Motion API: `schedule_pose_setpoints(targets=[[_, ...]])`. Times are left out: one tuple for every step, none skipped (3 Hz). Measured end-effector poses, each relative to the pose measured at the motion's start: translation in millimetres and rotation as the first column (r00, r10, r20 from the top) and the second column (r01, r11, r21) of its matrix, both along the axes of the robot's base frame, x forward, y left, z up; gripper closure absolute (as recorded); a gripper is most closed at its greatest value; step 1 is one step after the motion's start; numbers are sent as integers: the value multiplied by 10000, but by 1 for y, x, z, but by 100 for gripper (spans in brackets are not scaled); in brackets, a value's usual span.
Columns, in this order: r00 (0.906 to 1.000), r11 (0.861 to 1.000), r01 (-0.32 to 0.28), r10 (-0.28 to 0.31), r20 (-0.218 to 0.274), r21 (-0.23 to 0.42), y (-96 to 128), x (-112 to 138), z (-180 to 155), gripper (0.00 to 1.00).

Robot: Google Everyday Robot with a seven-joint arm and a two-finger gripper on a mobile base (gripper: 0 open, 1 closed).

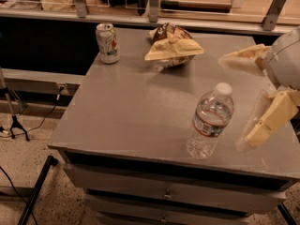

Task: Move water bottle near brown chip bag

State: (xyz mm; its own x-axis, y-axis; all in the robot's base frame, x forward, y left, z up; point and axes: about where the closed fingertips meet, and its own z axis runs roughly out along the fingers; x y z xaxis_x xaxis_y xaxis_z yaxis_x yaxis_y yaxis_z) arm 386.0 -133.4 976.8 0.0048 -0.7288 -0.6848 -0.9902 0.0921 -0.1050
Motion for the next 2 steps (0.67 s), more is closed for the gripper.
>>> schedule_pose_setpoints(targets=[[10000, 10000, 3, -3, 27, 63, 0, 0, 1, 0], [9998, 9998, 82, -84, 151, 175, -3, 6, -2, 0]])
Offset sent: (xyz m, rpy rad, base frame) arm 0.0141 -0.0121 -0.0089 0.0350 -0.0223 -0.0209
